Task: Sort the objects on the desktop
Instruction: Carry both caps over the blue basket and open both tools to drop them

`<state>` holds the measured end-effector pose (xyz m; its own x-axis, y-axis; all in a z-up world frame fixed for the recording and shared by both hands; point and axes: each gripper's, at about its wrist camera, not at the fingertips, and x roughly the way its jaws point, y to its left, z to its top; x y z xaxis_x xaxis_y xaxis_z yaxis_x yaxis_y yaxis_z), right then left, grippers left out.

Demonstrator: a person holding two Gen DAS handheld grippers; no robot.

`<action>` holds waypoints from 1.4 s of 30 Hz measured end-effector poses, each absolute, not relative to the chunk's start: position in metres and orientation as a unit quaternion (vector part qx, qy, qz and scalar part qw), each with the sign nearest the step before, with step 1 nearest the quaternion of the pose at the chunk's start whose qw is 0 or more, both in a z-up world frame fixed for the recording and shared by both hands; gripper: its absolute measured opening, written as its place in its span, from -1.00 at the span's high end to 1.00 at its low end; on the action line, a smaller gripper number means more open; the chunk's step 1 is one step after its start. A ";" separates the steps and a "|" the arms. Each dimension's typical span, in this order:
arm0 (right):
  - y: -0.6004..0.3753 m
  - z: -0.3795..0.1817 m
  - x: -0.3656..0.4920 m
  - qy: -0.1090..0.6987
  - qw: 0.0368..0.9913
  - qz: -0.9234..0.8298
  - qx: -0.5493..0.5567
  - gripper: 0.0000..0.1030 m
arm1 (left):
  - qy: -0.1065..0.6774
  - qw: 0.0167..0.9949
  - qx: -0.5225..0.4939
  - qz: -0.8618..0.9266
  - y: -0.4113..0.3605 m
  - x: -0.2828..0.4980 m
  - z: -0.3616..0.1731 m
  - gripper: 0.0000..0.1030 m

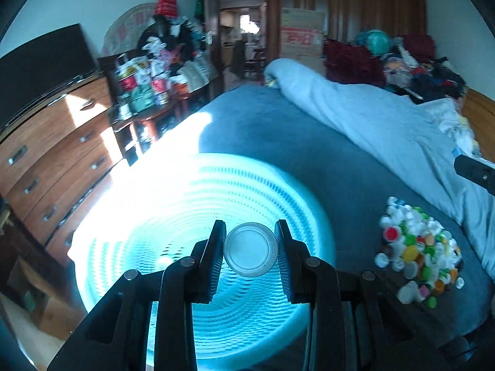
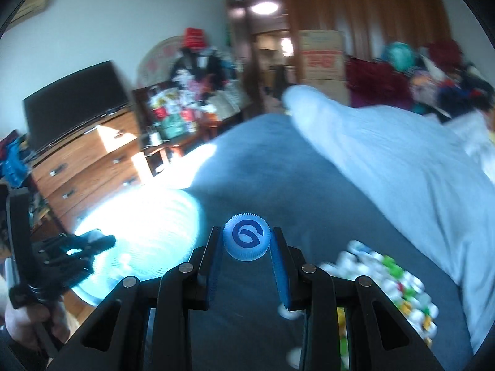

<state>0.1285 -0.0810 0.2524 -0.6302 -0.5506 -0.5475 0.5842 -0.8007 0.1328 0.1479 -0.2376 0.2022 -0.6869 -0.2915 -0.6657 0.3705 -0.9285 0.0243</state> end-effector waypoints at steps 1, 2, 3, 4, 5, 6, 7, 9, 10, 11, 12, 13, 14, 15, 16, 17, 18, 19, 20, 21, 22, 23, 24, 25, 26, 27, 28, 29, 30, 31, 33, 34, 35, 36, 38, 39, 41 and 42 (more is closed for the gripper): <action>-0.099 0.253 0.129 0.034 0.327 -0.897 0.297 0.36 | 0.059 0.190 0.358 -0.912 -0.246 0.148 0.201 0.47; -0.111 0.252 0.128 0.038 0.334 -0.893 0.299 0.36 | 0.063 0.196 0.365 -0.908 -0.253 0.149 0.199 0.47; -0.126 0.251 0.129 0.042 0.345 -0.887 0.304 0.36 | 0.067 0.201 0.373 -0.903 -0.260 0.149 0.196 0.47; -0.136 0.250 0.129 0.044 0.354 -0.882 0.309 0.36 | 0.066 0.205 0.378 -0.900 -0.263 0.149 0.194 0.47; -0.149 0.248 0.129 0.047 0.362 -0.877 0.314 0.36 | 0.062 0.210 0.383 -0.898 -0.265 0.150 0.191 0.47; -0.160 0.245 0.130 0.051 0.369 -0.872 0.318 0.35 | 0.061 0.212 0.390 -0.894 -0.268 0.149 0.188 0.47; -0.170 0.243 0.131 0.054 0.376 -0.867 0.324 0.35 | 0.065 0.211 0.394 -0.892 -0.271 0.150 0.187 0.47; -0.189 0.237 0.131 0.060 0.389 -0.856 0.335 0.35 | 0.071 0.211 0.405 -0.887 -0.278 0.148 0.182 0.47; -0.196 0.235 0.133 0.065 0.393 -0.853 0.338 0.35 | 0.068 0.214 0.408 -0.885 -0.279 0.147 0.179 0.47; -0.204 0.231 0.134 0.069 0.397 -0.849 0.342 0.35 | 0.067 0.214 0.413 -0.883 -0.281 0.146 0.174 0.47; -0.210 0.227 0.135 0.072 0.401 -0.845 0.347 0.35 | 0.070 0.212 0.416 -0.881 -0.284 0.146 0.172 0.47; -0.214 0.222 0.136 0.076 0.403 -0.842 0.351 0.35 | 0.072 0.210 0.420 -0.880 -0.286 0.145 0.171 0.47; -0.220 0.218 0.137 0.079 0.405 -0.838 0.356 0.35 | 0.074 0.209 0.422 -0.879 -0.288 0.144 0.169 0.47; -0.224 0.213 0.137 0.081 0.407 -0.835 0.362 0.35 | 0.074 0.209 0.425 -0.877 -0.289 0.143 0.165 0.47; -0.229 0.208 0.137 0.083 0.409 -0.831 0.368 0.35 | 0.077 0.210 0.427 -0.876 -0.294 0.144 0.165 0.47; -0.231 0.204 0.137 0.084 0.410 -0.829 0.372 0.35 | 0.079 0.209 0.428 -0.876 -0.296 0.144 0.163 0.47; -0.232 0.199 0.135 0.086 0.411 -0.826 0.377 0.35 | 0.080 0.209 0.429 -0.875 -0.298 0.145 0.163 0.47; -0.233 0.196 0.135 0.088 0.412 -0.823 0.381 0.35 | 0.081 0.210 0.431 -0.874 -0.300 0.145 0.162 0.47; -0.236 0.192 0.136 0.089 0.413 -0.821 0.384 0.35 | 0.082 0.211 0.432 -0.873 -0.302 0.145 0.161 0.47; -0.237 0.191 0.134 0.091 0.414 -0.820 0.385 0.35 | 0.084 0.211 0.433 -0.873 -0.304 0.145 0.160 0.47; -0.240 0.189 0.135 0.092 0.414 -0.819 0.386 0.35 | 0.085 0.212 0.433 -0.872 -0.305 0.146 0.159 0.47; -0.242 0.187 0.135 0.092 0.415 -0.818 0.387 0.35 | 0.086 0.213 0.434 -0.871 -0.306 0.146 0.158 0.47; -0.244 0.186 0.134 0.092 0.416 -0.817 0.388 0.35 | 0.087 0.213 0.435 -0.871 -0.308 0.147 0.158 0.47; -0.247 0.186 0.134 0.092 0.417 -0.817 0.389 0.35 | 0.086 0.214 0.436 -0.870 -0.308 0.148 0.157 0.47; -0.249 0.185 0.134 0.092 0.418 -0.816 0.389 0.35 | 0.087 0.214 0.436 -0.870 -0.310 0.149 0.158 0.47; -0.249 0.185 0.133 0.093 0.418 -0.816 0.389 0.35 | 0.087 0.215 0.437 -0.869 -0.311 0.149 0.159 0.47; -0.250 0.186 0.133 0.093 0.418 -0.816 0.389 0.35 | 0.087 0.215 0.437 -0.869 -0.312 0.149 0.159 0.47; -0.250 0.185 0.133 0.092 0.418 -0.815 0.390 0.35 | 0.087 0.215 0.437 -0.869 -0.314 0.148 0.159 0.47; -0.250 0.185 0.131 0.093 0.418 -0.815 0.390 0.35 | 0.087 0.215 0.437 -0.869 -0.313 0.148 0.159 0.47; -0.252 0.185 0.131 0.093 0.418 -0.815 0.391 0.35 | 0.088 0.215 0.437 -0.869 -0.312 0.148 0.160 0.47; -0.252 0.184 0.131 0.091 0.417 -0.816 0.391 0.33 | 0.089 0.217 0.438 -0.868 -0.314 0.148 0.159 0.47; -0.251 0.184 0.130 0.092 0.414 -0.818 0.389 0.33 | 0.090 0.219 0.437 -0.868 -0.313 0.148 0.159 0.47; -0.250 0.185 0.131 0.092 0.410 -0.822 0.384 0.32 | 0.093 0.221 0.435 -0.868 -0.316 0.149 0.159 0.46; -0.250 0.187 0.131 0.091 0.406 -0.825 0.382 0.07 | 0.097 0.224 0.432 -0.868 -0.319 0.150 0.159 0.46; -0.244 0.191 0.131 0.084 0.402 -0.831 0.375 -0.19 | 0.097 0.228 0.431 -0.867 -0.321 0.151 0.159 0.44; -0.239 0.194 0.131 0.081 0.400 -0.835 0.370 -0.19 | 0.097 0.230 0.430 -0.868 -0.320 0.153 0.161 0.42; -0.222 0.201 0.135 0.071 0.398 -0.844 0.352 -0.18 | 0.094 0.227 0.424 -0.872 -0.315 0.155 0.167 0.40; -0.208 0.206 0.140 0.068 0.391 -0.855 0.336 -0.18 | 0.092 0.223 0.419 -0.876 -0.311 0.155 0.171 0.40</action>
<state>0.1396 -0.2081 0.2056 -0.4698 -0.6220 -0.6264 0.7130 -0.6857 0.1462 0.1549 -0.3112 0.1713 -0.5501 -0.3136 -0.7739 0.4670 -0.8839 0.0262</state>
